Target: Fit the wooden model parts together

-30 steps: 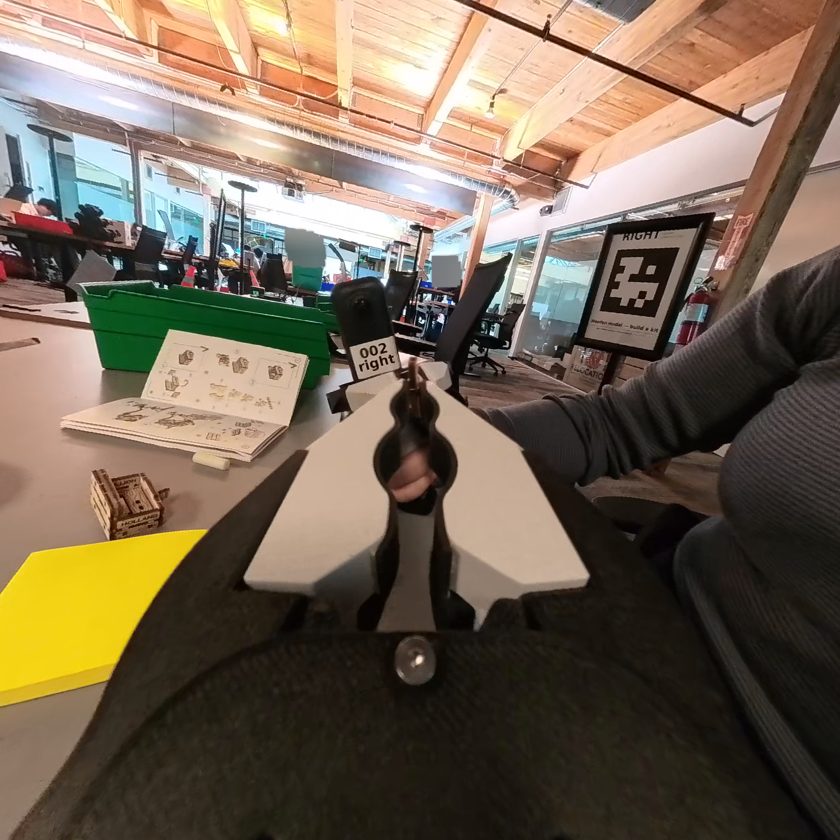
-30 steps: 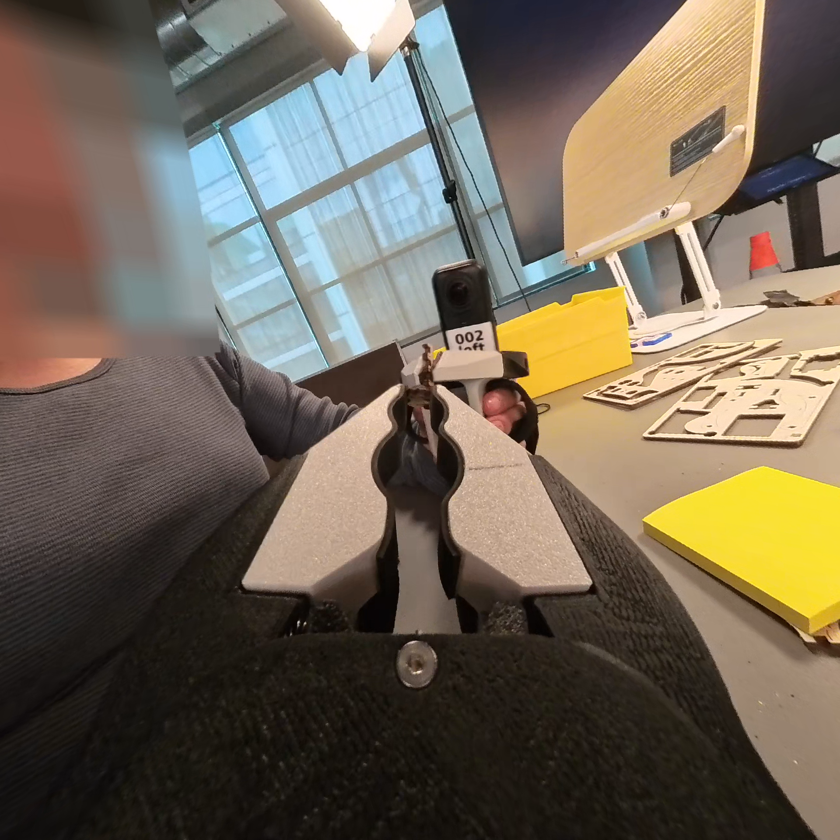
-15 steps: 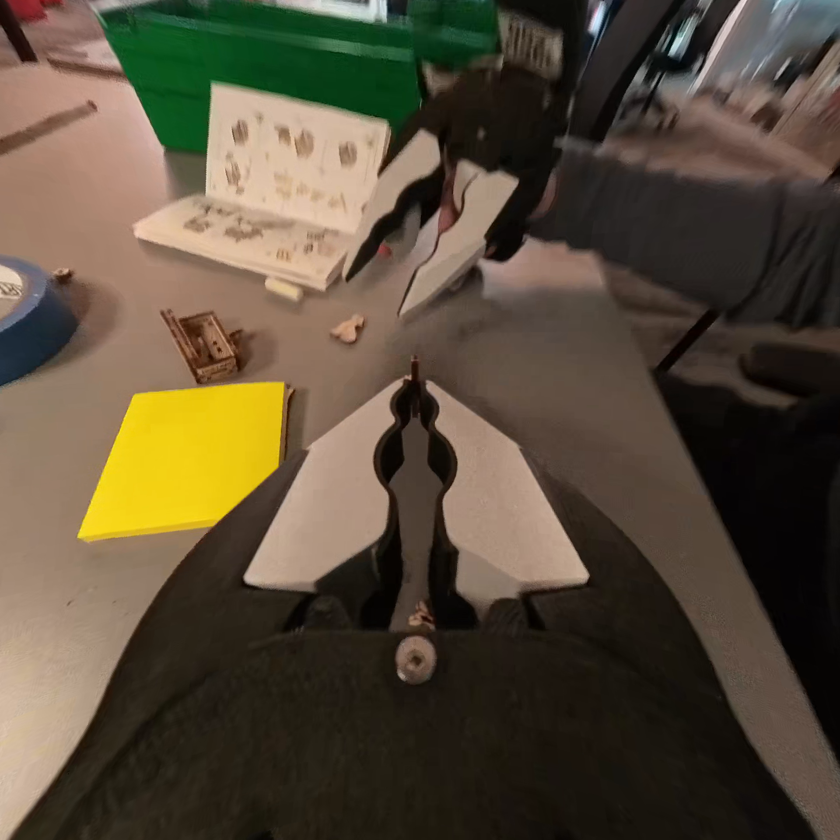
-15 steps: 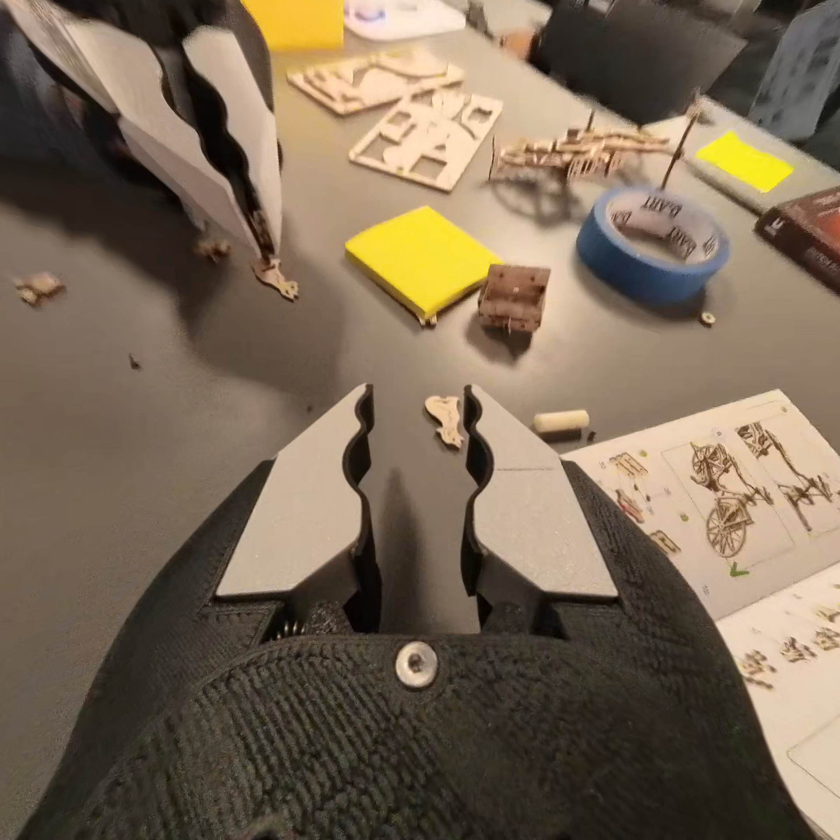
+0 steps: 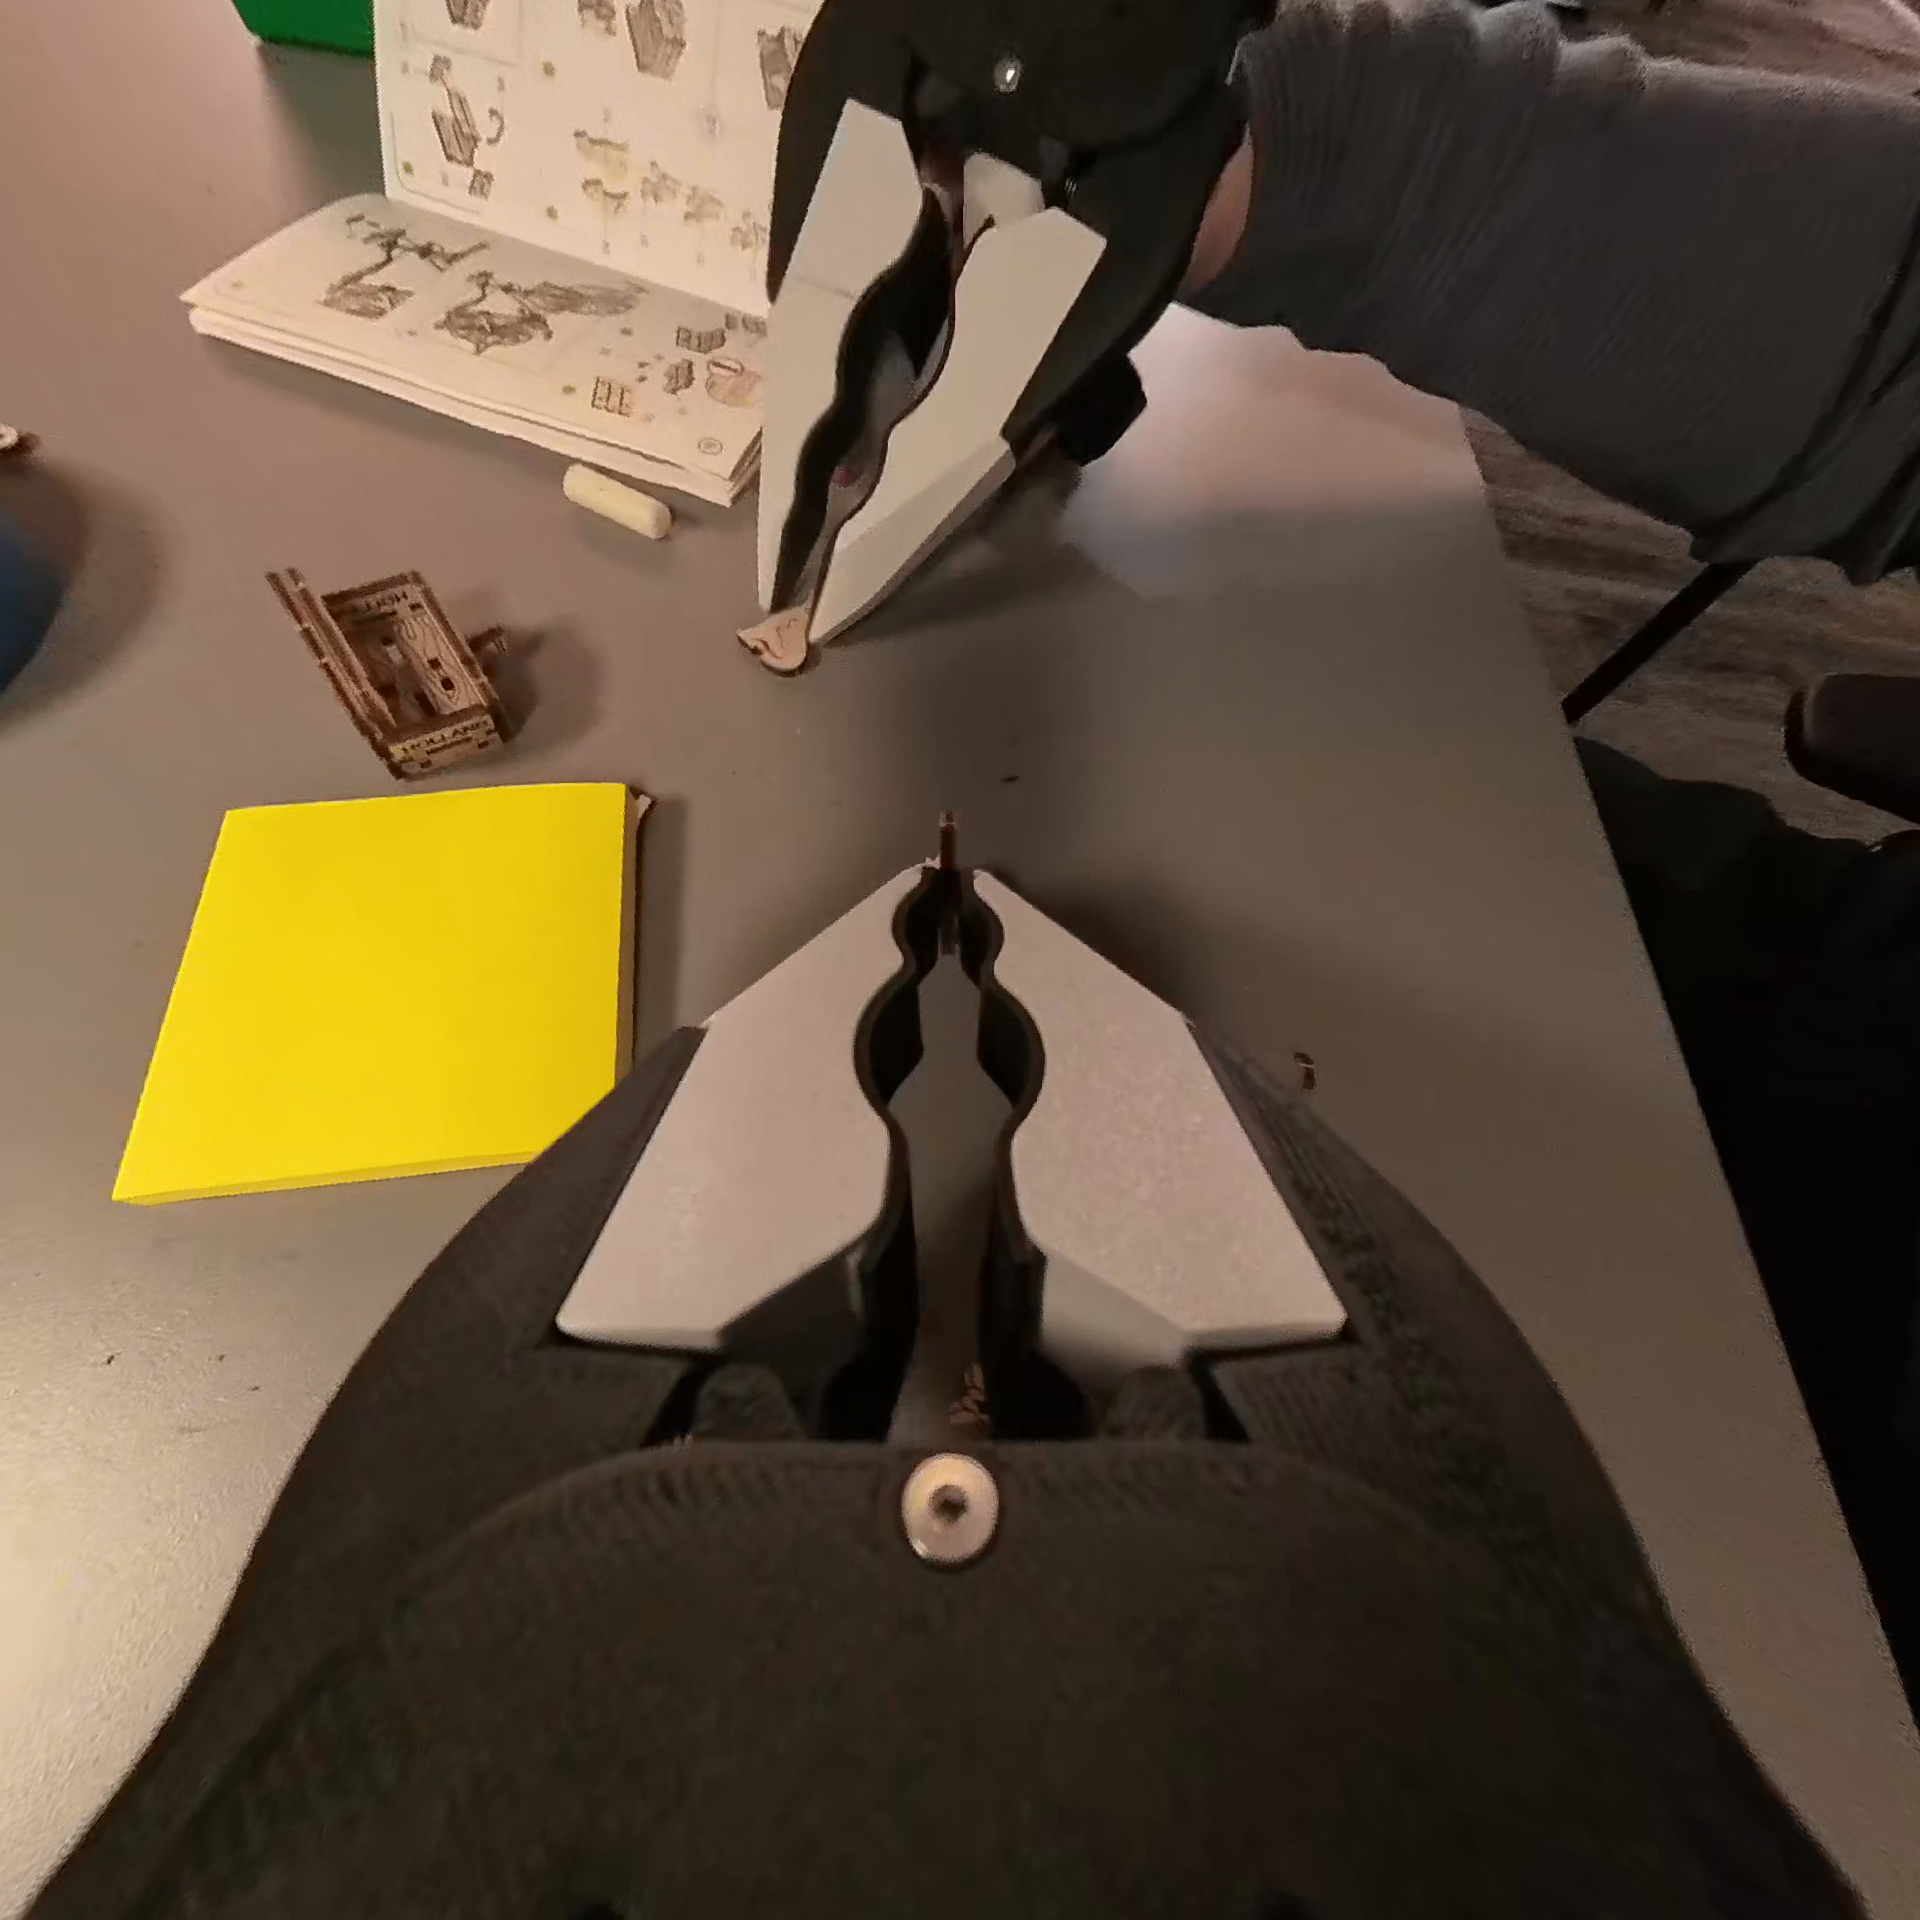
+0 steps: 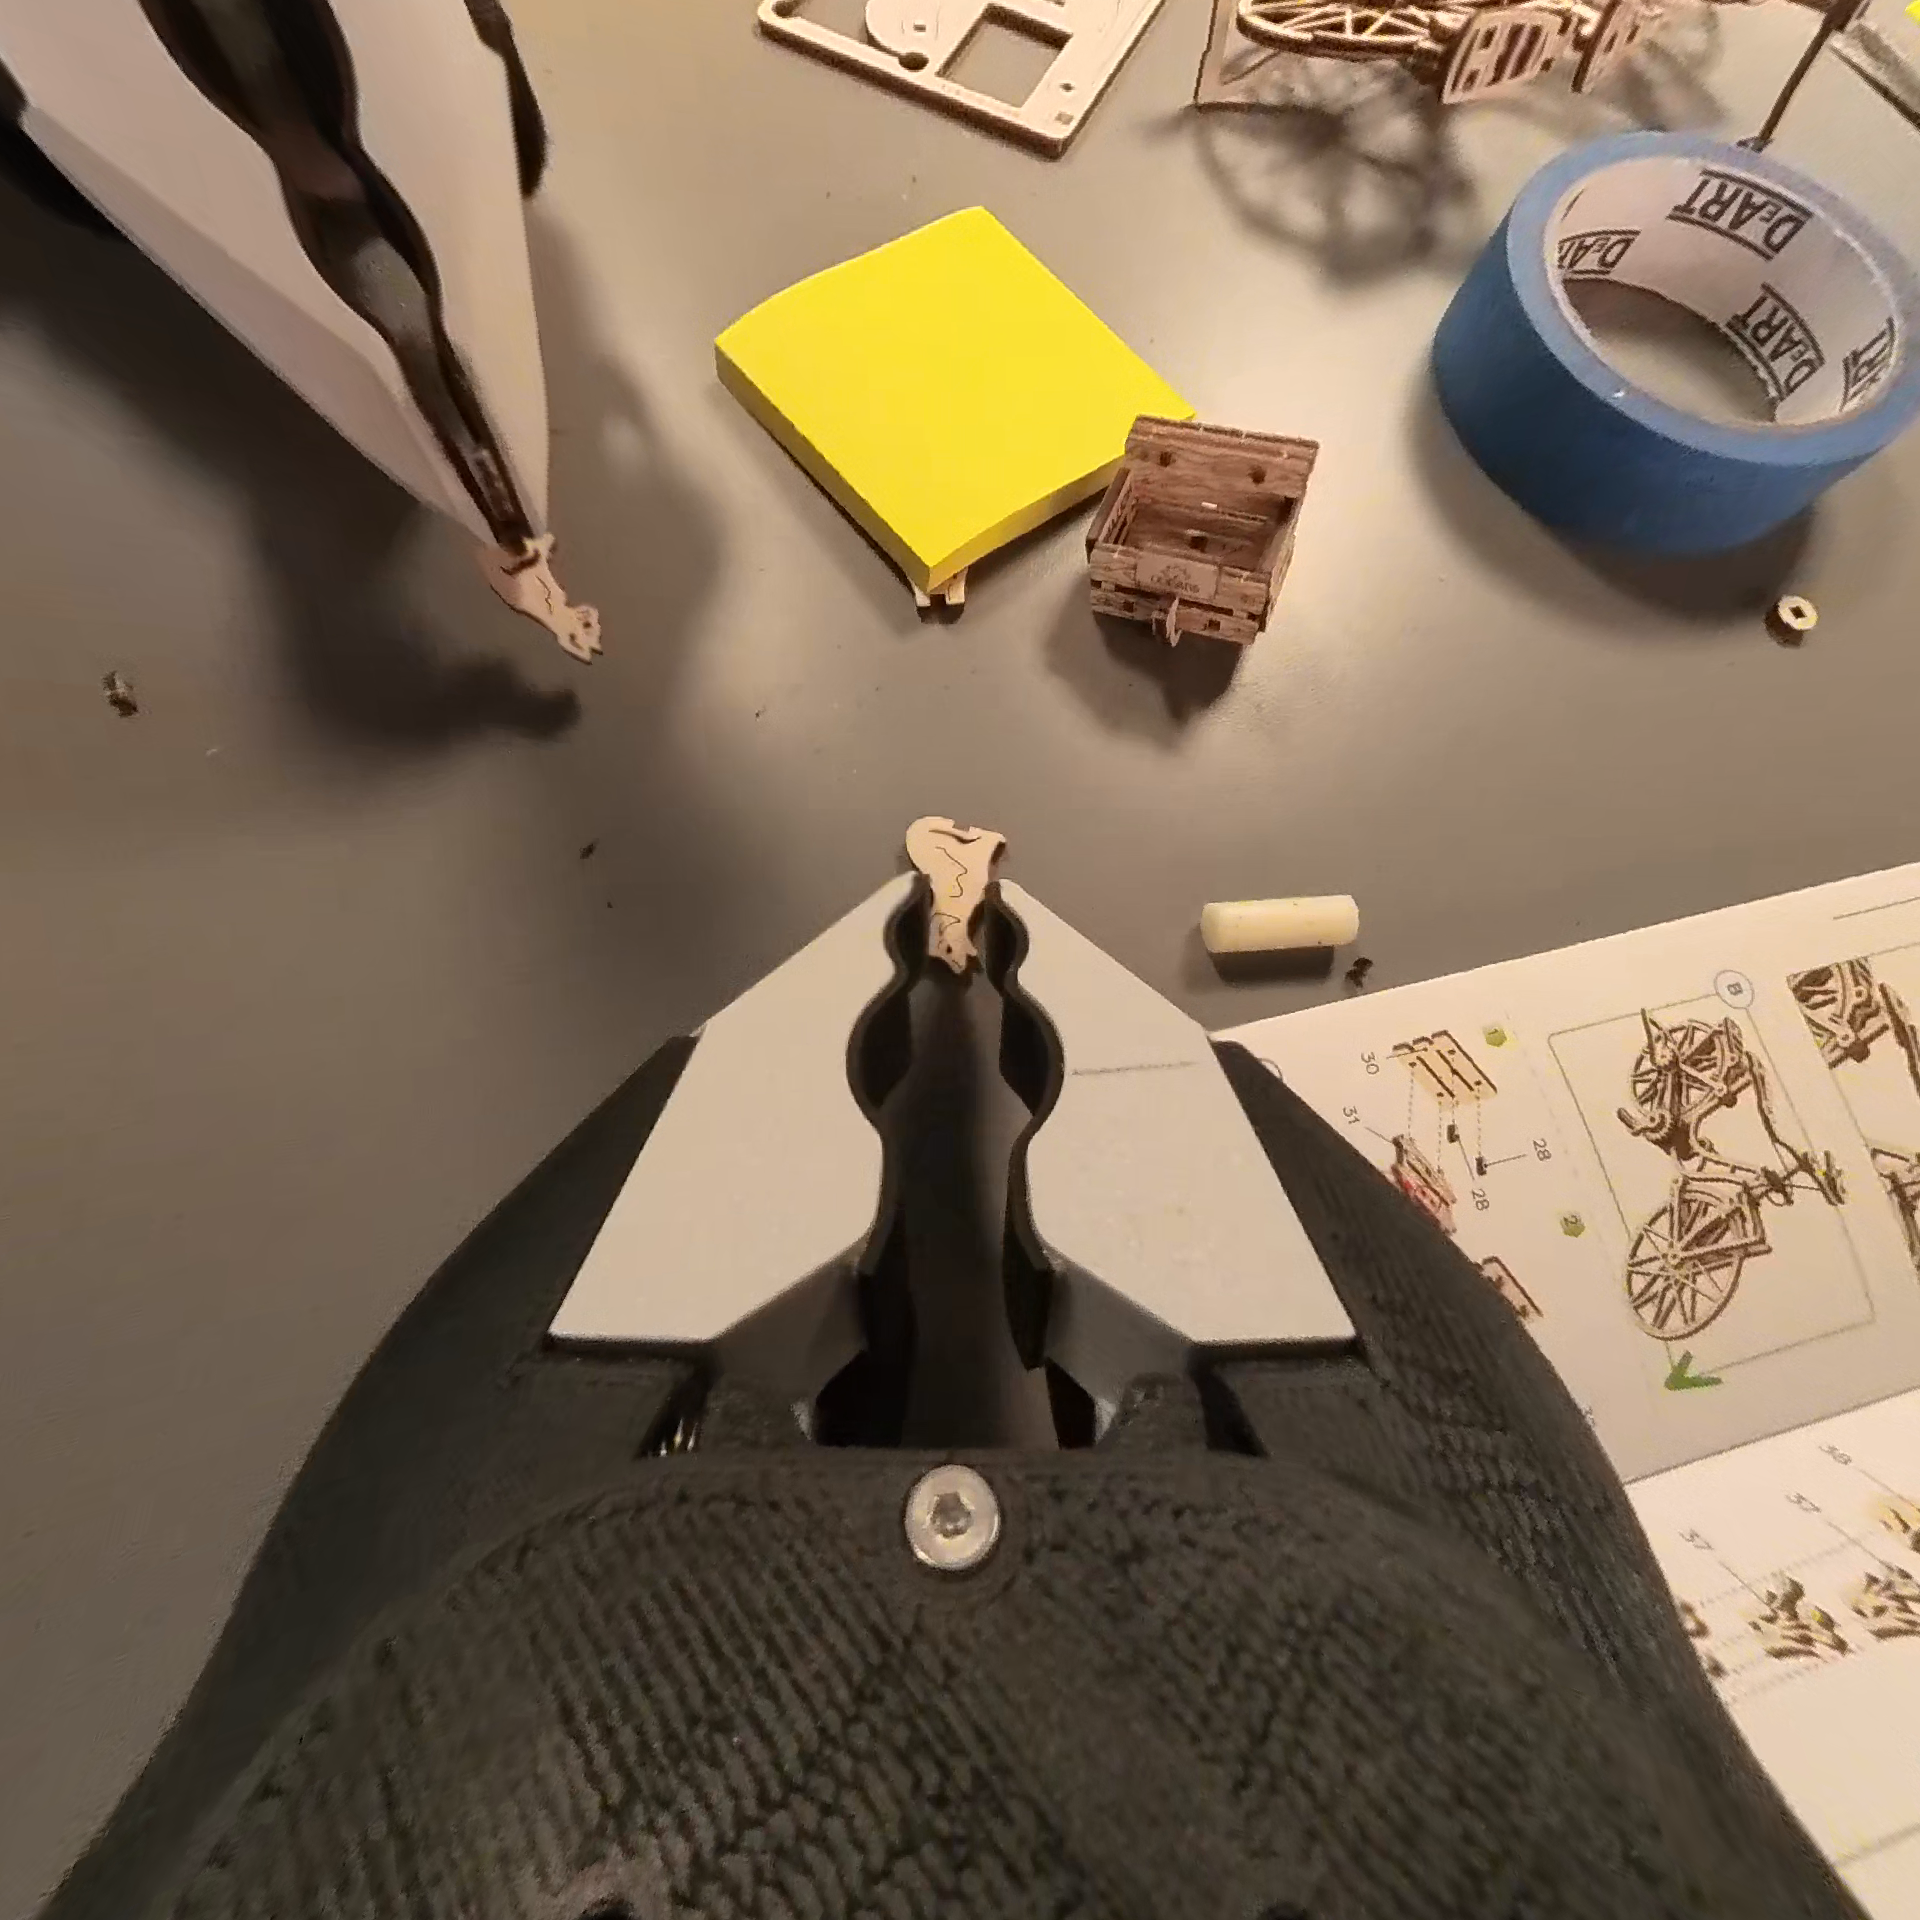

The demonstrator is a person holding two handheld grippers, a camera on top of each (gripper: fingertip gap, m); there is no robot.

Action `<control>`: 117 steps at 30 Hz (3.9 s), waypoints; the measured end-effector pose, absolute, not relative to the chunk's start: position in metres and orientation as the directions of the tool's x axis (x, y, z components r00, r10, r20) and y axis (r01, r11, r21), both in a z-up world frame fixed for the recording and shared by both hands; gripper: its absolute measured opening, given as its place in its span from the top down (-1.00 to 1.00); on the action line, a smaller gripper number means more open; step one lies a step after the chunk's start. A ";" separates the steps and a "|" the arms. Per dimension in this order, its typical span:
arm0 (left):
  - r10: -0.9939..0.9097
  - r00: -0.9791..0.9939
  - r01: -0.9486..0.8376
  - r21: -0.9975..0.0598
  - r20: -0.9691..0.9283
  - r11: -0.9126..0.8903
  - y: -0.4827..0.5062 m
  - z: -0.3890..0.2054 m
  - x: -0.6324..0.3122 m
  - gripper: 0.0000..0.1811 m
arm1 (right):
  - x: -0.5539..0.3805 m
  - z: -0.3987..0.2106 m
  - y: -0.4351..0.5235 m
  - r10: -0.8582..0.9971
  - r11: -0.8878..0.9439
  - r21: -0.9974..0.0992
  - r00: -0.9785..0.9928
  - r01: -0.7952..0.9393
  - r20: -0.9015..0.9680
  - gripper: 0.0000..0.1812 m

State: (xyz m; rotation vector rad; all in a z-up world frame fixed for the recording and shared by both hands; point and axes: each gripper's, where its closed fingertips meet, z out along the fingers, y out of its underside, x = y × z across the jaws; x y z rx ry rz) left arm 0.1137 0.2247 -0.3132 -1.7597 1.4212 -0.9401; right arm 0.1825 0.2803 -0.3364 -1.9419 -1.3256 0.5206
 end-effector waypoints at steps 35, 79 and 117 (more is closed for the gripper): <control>-0.995 0.103 -0.589 -0.807 -0.019 -0.045 0.238 -0.328 0.126 0.99 | 0.122 -0.326 0.246 0.999 0.027 -0.807 -0.033 0.590 0.009 0.79; -0.985 0.094 -0.604 -0.779 0.141 -0.169 0.237 -0.333 0.120 0.99 | 0.119 -0.332 0.242 0.998 0.063 -0.783 -0.055 0.619 0.037 0.76; -0.994 0.096 -0.450 -0.888 0.052 -0.090 0.241 -0.303 0.112 0.75 | 0.140 -0.335 0.287 0.981 -0.003 -0.754 0.148 0.656 0.125 0.91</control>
